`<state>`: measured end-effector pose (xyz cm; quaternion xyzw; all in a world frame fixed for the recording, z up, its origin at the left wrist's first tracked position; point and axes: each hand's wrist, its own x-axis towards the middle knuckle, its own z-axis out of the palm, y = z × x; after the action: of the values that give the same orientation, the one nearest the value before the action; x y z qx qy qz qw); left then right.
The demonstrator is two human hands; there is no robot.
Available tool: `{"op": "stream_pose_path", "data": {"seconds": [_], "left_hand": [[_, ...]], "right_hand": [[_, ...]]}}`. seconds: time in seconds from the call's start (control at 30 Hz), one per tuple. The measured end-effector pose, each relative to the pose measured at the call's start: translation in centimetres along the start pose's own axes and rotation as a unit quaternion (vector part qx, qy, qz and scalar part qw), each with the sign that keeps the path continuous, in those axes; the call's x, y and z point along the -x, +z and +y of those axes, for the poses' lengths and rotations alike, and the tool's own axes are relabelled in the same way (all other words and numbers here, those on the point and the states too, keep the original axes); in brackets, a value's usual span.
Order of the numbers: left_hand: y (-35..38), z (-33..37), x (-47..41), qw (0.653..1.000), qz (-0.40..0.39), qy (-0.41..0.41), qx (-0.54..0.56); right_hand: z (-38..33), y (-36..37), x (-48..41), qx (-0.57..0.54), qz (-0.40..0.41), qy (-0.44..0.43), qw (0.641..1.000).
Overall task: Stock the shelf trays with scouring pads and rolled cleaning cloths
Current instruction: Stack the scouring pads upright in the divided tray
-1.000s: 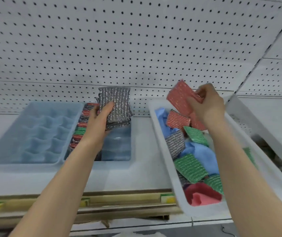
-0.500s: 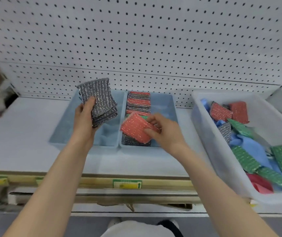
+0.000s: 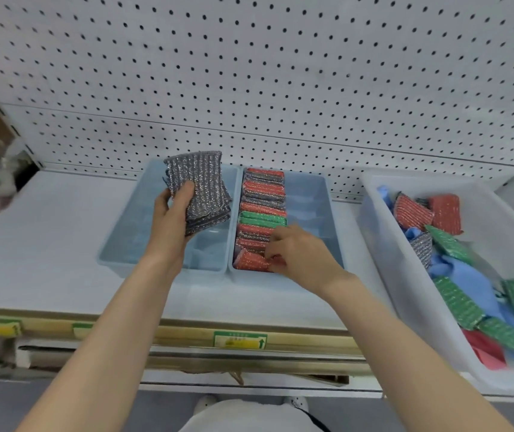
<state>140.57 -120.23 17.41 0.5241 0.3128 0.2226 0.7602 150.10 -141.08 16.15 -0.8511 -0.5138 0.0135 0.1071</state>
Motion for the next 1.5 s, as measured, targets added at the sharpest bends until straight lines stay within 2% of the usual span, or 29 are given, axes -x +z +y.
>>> {"op": "stream_pose_path", "data": {"seconds": [0.13, 0.27, 0.37, 0.43, 0.5, 0.57, 0.6, 0.73, 0.8, 0.9, 0.97, 1.03, 1.1, 1.17, 1.2, 1.27, 1.33, 1.43, 1.5], "left_hand": [[0.9, -0.3, 0.0, 1.000, -0.017, -0.001, -0.010], [1.2, -0.4, 0.1, 1.000, -0.014, -0.002, -0.008], [1.4, -0.3, 0.6, 1.000, -0.016, -0.004, -0.017], [1.5, -0.4, 1.0, 0.999, -0.033, -0.008, -0.027], [1.8, -0.6, 1.2, 0.998, -0.058, -0.010, -0.033], [2.3, -0.9, 1.4, 0.997, -0.067, 0.006, -0.042], [2.8, -1.0, 1.5, 0.997, -0.065, 0.018, -0.046], [4.9, -1.1, 1.5, 0.995, -0.063, 0.065, -0.047], [5.6, -1.0, 1.3, 0.994, -0.076, 0.066, -0.044], [6.4, -0.9, 0.4, 0.994, -0.097, 0.036, -0.026], [6.6, -1.0, -0.4, 0.995, -0.085, 0.032, -0.044], [6.8, -1.1, -1.2, 0.996, -0.066, 0.031, -0.060], [7.0, -1.1, -2.0, 0.997, -0.048, 0.025, -0.058], [7.2, -0.8, -2.7, 0.998, -0.031, 0.019, -0.053], [7.2, -0.7, -3.1, 0.998, -0.027, 0.018, -0.050], [7.5, -0.4, -3.8, 0.999, -0.025, 0.016, -0.040], [7.7, -0.3, -4.4, 0.999, -0.025, 0.010, -0.031], [8.1, -0.2, -5.0, 0.999, -0.024, 0.006, -0.026], [8.4, -0.1, -5.4, 0.999, -0.022, 0.005, -0.026]], "right_hand": [[-0.6, 0.3, -1.5, -0.067, 0.020, -0.005, 0.998], [-1.5, 2.7, -2.0, -0.087, -0.011, -0.041, 0.995], [-0.7, 1.7, -2.4, -0.142, -0.034, -0.002, 0.989], [-0.5, 0.6, -2.4, -0.218, 0.024, 0.054, 0.974], [-0.4, -0.8, -2.5, -0.318, 0.147, 0.134, 0.927], [-0.5, -2.3, -2.8, -0.446, 0.190, 0.185, 0.855], [-0.6, -2.8, -3.1, -0.483, 0.177, 0.190, 0.836], [-0.6, -3.0, -3.6, -0.466, 0.138, 0.207, 0.849], [0.0, -3.0, -3.6, -0.515, 0.146, 0.223, 0.815], [1.5, -3.2, -3.5, -0.630, 0.114, 0.214, 0.738], [2.7, -3.7, -3.6, -0.660, 0.069, 0.211, 0.717], [4.8, -4.1, -4.0, -0.643, 0.088, 0.241, 0.722], [7.8, -4.5, -4.6, -0.568, 0.171, 0.295, 0.749], [10.7, -4.7, -5.1, -0.384, 0.233, 0.332, 0.829], [12.0, -4.6, -5.4, -0.282, 0.238, 0.332, 0.868], [13.6, -4.4, -6.4, -0.144, 0.211, 0.310, 0.916], [14.3, -3.8, -8.0, -0.054, 0.156, 0.291, 0.942], [14.8, -2.2, -10.3, 0.090, 0.088, 0.260, 0.957], [15.0, -1.3, -11.5, 0.110, 0.079, 0.254, 0.958]]}}
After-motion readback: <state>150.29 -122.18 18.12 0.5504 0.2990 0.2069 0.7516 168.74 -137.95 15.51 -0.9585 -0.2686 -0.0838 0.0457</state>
